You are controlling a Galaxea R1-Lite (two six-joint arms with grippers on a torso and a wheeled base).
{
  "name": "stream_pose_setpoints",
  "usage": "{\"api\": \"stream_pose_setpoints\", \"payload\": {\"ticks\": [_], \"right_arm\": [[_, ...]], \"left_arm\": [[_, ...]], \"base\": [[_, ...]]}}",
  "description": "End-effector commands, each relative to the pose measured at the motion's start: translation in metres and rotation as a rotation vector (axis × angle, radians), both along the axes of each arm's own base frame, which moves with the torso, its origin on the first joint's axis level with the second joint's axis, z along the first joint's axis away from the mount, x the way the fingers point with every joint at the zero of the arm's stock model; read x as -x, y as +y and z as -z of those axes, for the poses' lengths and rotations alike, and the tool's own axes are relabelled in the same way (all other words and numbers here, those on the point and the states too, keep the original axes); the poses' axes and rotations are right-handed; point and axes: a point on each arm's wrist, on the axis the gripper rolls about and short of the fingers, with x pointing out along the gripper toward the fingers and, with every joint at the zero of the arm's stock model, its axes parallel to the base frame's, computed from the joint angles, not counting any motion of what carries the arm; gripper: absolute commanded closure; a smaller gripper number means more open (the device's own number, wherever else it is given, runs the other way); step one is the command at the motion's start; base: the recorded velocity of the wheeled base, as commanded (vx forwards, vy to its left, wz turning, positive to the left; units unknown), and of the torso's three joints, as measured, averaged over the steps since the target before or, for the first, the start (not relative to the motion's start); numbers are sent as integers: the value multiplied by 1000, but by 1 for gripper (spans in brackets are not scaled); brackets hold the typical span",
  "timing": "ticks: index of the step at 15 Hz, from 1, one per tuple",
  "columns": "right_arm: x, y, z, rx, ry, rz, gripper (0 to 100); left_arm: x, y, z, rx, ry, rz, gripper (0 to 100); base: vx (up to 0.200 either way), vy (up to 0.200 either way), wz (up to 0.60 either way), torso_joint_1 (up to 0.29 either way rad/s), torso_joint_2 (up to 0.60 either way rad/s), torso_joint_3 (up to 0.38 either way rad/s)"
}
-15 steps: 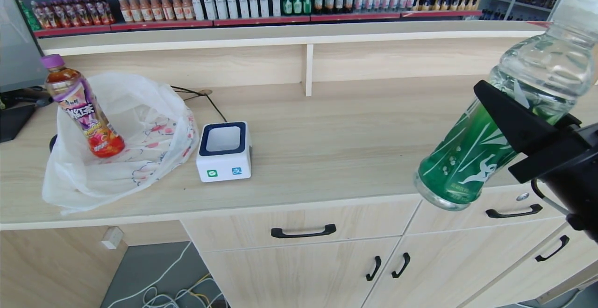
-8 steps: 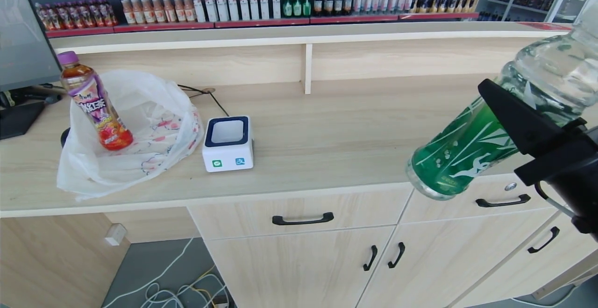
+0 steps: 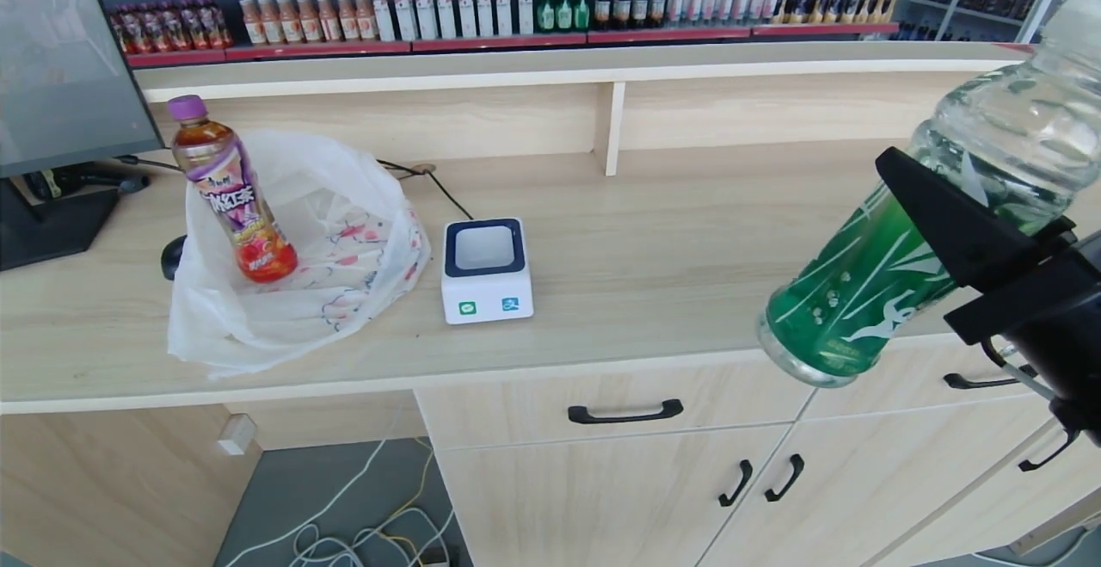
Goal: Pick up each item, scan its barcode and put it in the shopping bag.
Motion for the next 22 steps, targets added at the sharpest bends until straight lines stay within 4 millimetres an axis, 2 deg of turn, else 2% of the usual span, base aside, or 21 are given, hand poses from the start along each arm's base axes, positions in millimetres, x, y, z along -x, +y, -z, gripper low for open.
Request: {"api": "stream_pose_setpoints", "payload": {"ticks": [1,10,15,22], "right_arm": [[-1,1,0,1,0,-1,100],[-2,2,-1,-4,-8,-2,100],[-4,4,1,11,-1,-9,100],[-35,28,-13,-10,-28,-10,100]], "left_arm": [[0,0,0,0,-1,-1,0],[0,0,0,0,-1,-1,0],[0,0,0,-2,-1,1,0],[0,0,0,-3,-1,-1,0]], "base": [[0,200,0,12,-2,2],[0,200,0,3,1,1],[0,0,0,0,0,0],[0,0,0,0,0,0]]}}
